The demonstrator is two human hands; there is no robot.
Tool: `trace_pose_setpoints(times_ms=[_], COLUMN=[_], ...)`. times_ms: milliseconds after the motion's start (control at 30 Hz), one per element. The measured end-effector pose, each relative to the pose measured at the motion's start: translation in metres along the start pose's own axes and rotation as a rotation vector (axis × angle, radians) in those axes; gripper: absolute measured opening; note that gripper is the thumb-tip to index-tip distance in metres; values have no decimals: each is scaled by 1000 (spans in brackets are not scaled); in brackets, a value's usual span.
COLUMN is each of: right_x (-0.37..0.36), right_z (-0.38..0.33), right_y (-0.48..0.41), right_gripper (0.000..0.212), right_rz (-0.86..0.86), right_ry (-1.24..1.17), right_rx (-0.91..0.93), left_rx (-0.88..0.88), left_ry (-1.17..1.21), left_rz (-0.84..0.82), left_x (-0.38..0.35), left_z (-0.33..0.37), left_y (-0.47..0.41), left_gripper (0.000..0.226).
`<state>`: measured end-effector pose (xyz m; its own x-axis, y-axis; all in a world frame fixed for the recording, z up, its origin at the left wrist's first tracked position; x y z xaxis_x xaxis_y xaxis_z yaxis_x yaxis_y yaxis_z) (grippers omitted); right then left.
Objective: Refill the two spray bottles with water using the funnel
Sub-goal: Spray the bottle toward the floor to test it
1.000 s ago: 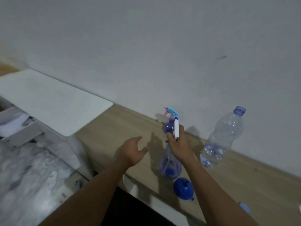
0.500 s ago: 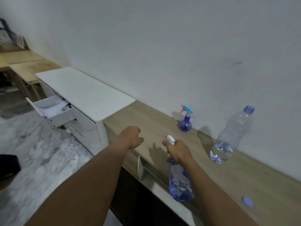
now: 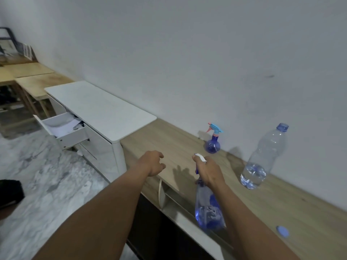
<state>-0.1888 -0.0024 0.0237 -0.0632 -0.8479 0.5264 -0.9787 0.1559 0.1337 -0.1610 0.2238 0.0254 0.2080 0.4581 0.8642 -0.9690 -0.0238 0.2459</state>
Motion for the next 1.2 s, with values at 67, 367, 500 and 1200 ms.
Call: trace_pose_setpoints(times_ms=[67,367,500,1200], right_x=[6,25,22,-27], right_z=[-9,-55,-66,-53], right_y=[-4,-44,-81,-317], right_gripper=[52,24,28,13], right_rz=[20,99,108,338], right_ry=[-15,-118,-75,-66], right_rx=[57,254,302,79], left_rx=[-23,-144,-239,-416], left_ry=[40,252,347,362], left_rz=[-19,-262,-252,-127], left_x=[-4,-25,-20,-37], left_z=[12,74,83,81], left_y=[3,-12,-47,-332], left_gripper=[56,74,74,57])
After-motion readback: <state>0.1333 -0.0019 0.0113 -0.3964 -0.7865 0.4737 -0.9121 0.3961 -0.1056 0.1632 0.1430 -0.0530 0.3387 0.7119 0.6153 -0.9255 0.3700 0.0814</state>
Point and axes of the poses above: each hand's wrist, its own y-axis away from the middle knuckle, its own x-axis out of the back of the hand, z = x × y, the point moved 4 cm from there along -y, towards the middle knuckle, and after that the axes turned 4 degrees about x, right-handed, at the moved point
